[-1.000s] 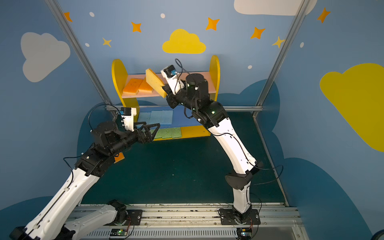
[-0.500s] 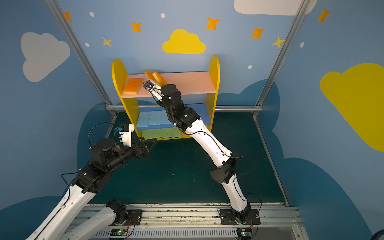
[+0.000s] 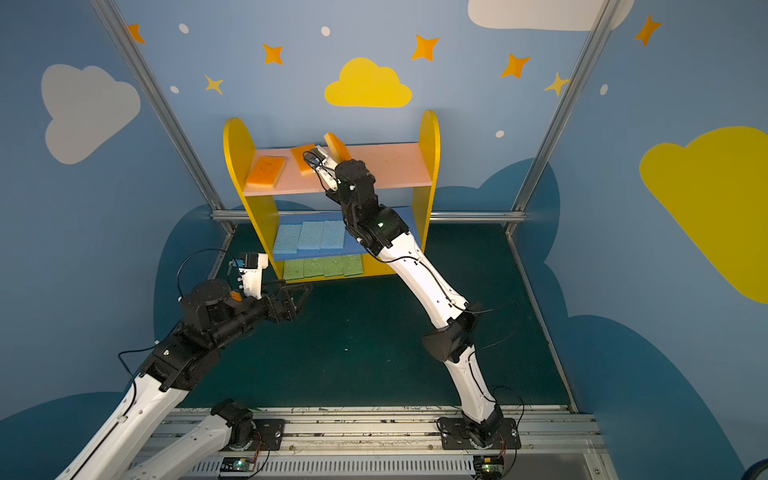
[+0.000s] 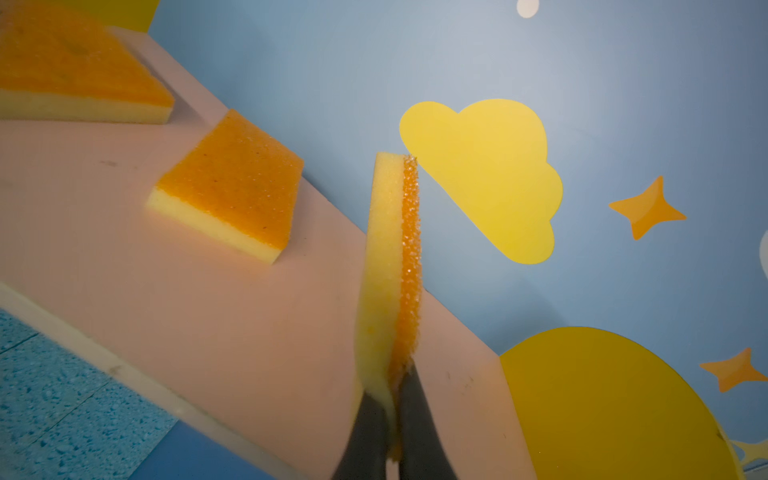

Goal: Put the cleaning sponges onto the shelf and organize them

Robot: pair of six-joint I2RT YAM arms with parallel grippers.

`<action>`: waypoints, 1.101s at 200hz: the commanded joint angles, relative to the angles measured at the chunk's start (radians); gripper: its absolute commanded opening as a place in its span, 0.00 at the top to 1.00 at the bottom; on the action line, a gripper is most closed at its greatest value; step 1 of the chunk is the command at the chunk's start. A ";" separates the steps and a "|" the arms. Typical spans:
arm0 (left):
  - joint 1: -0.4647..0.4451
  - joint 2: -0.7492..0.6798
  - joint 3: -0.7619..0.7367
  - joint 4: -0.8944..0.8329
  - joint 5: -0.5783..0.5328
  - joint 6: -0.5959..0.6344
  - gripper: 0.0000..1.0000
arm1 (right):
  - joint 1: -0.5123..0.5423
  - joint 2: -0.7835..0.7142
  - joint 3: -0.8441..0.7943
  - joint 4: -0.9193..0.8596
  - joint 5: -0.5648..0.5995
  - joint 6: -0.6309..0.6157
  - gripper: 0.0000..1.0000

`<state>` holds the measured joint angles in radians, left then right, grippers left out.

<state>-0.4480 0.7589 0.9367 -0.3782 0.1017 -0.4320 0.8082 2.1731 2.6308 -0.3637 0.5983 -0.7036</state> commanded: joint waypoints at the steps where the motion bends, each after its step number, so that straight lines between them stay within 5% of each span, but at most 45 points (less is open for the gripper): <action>1: 0.000 -0.003 0.029 -0.036 -0.001 0.021 0.00 | -0.024 0.002 0.032 0.026 0.029 -0.022 0.97; 36: 0.000 0.000 0.046 -0.051 -0.003 0.016 0.00 | -0.003 0.011 0.032 0.001 -0.045 0.024 0.89; 69: 0.001 0.015 0.078 -0.059 -0.001 0.012 0.00 | 0.015 0.018 0.033 -0.047 -0.124 0.111 0.45; 87: 0.003 0.038 0.128 -0.081 0.006 0.025 0.00 | 0.016 0.010 0.032 -0.076 -0.147 0.141 0.33; 179: 0.016 0.398 0.727 -0.240 -0.022 0.203 0.03 | -0.060 -0.240 -0.211 -0.114 -0.358 0.384 0.28; 197: 0.036 0.510 0.884 -0.290 -0.046 0.234 0.13 | -0.103 -0.303 -0.274 -0.120 -0.451 0.482 0.28; 220: 0.078 0.627 1.038 -0.289 -0.054 0.242 0.39 | -0.175 -0.372 -0.352 -0.099 -0.601 0.602 0.33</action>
<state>-0.4057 1.2991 1.8565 -0.6205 0.0734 -0.2379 0.6903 1.8797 2.3310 -0.4900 0.1734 -0.2760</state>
